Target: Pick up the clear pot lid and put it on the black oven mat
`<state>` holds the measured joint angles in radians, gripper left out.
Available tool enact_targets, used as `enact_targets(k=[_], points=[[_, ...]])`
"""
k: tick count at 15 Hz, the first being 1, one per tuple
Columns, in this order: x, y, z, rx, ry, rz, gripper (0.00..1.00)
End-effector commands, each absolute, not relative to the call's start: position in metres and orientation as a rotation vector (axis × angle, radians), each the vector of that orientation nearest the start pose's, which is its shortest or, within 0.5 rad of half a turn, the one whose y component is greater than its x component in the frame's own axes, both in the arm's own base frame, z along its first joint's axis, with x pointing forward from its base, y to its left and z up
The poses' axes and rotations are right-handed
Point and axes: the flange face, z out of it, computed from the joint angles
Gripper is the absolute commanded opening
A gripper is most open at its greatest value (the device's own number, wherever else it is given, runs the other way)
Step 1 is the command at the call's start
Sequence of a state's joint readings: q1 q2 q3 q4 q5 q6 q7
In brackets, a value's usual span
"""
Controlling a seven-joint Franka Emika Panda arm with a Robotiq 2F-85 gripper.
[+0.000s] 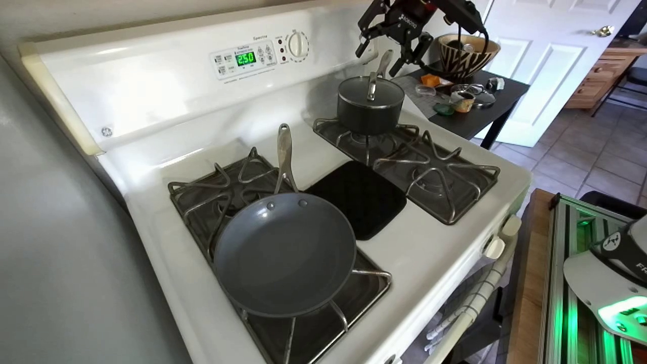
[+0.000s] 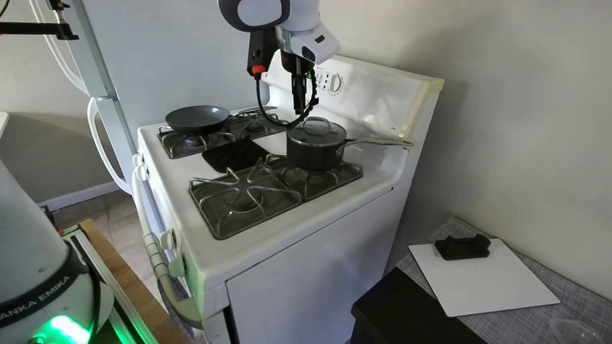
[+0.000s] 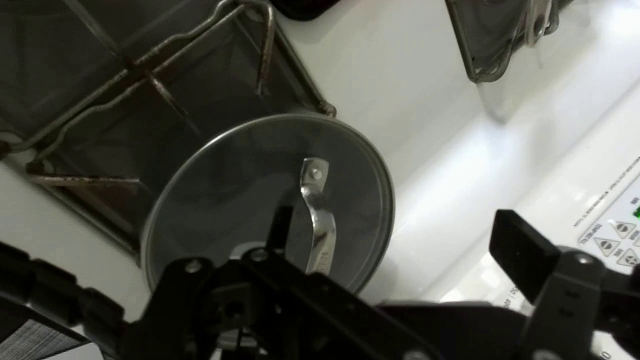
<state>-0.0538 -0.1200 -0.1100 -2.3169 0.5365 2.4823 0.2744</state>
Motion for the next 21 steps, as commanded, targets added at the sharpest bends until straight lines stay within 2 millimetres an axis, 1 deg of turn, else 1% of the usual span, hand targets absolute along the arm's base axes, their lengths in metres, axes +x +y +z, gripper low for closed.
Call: enact_targets(k=[1, 2, 5, 7, 9, 12, 16, 19, 20, 21], points=[[0.514, -0.092, 0.418, -2.491, 1.077, -0.347, 1.00], [0.515, -0.094, 0.416, -2.494, 1.078, -0.345, 1.00], [0.515, -0.092, 0.417, -2.495, 1.074, -0.347, 1.00], [0.517, -0.101, 0.409, -2.515, 1.101, -0.312, 1.00], [0.518, -0.108, 0.405, -2.526, 1.088, -0.309, 1.00], [0.523, -0.118, 0.400, -2.529, 1.071, -0.303, 1.00], [0.532, -0.120, 0.395, -2.540, 1.022, -0.300, 1.00], [0.540, -0.120, 0.388, -2.559, 1.005, -0.302, 1.00], [0.542, -0.120, 0.386, -2.565, 1.002, -0.299, 0.99], [0.544, -0.121, 0.384, -2.568, 1.000, -0.296, 0.95]])
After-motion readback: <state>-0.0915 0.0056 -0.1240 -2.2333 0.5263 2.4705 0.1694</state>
